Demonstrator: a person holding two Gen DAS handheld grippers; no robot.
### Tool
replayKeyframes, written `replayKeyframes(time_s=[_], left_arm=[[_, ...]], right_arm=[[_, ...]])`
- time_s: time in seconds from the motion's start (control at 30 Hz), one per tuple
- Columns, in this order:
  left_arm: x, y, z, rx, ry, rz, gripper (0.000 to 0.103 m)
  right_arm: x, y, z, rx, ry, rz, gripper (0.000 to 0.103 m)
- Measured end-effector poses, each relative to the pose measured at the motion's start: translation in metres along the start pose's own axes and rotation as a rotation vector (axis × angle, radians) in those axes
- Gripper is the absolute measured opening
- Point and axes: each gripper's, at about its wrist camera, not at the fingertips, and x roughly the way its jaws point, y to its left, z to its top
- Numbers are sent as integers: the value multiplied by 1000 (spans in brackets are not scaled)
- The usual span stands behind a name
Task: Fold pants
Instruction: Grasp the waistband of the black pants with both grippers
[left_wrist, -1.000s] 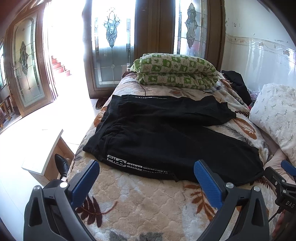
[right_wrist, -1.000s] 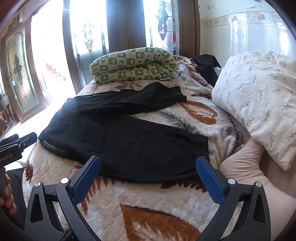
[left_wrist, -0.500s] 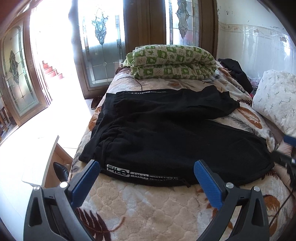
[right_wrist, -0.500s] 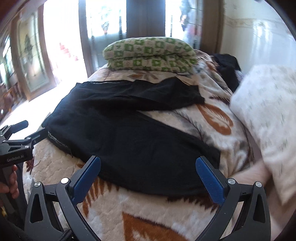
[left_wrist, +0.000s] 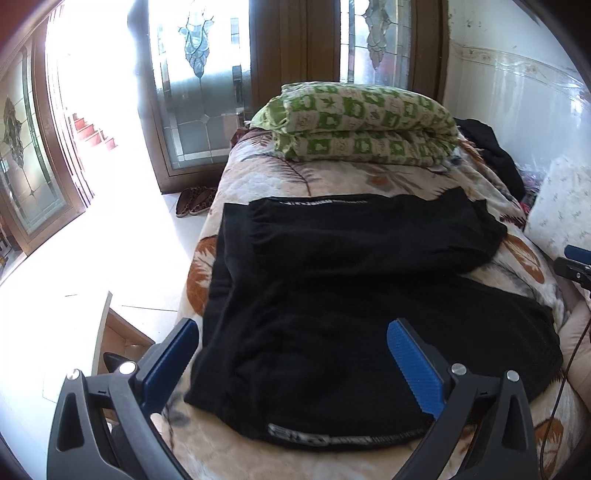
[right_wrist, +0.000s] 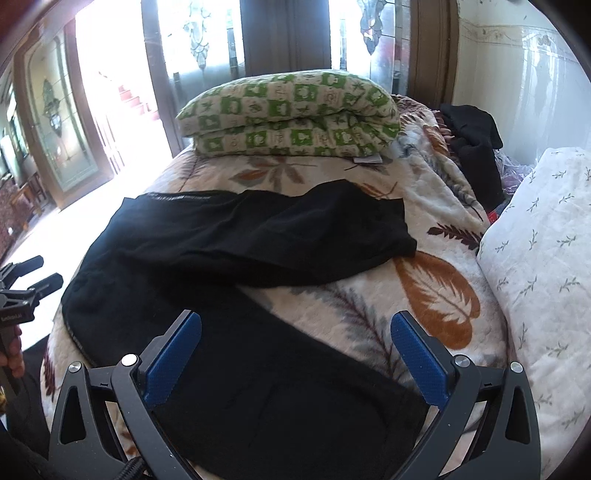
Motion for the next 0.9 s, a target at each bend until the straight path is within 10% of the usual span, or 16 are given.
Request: replayKeyframes(time_s=[0.9], left_arm=[[185, 88, 103, -152, 220, -19, 102]], right_arm=[[127, -29, 92, 26, 52, -23, 101]])
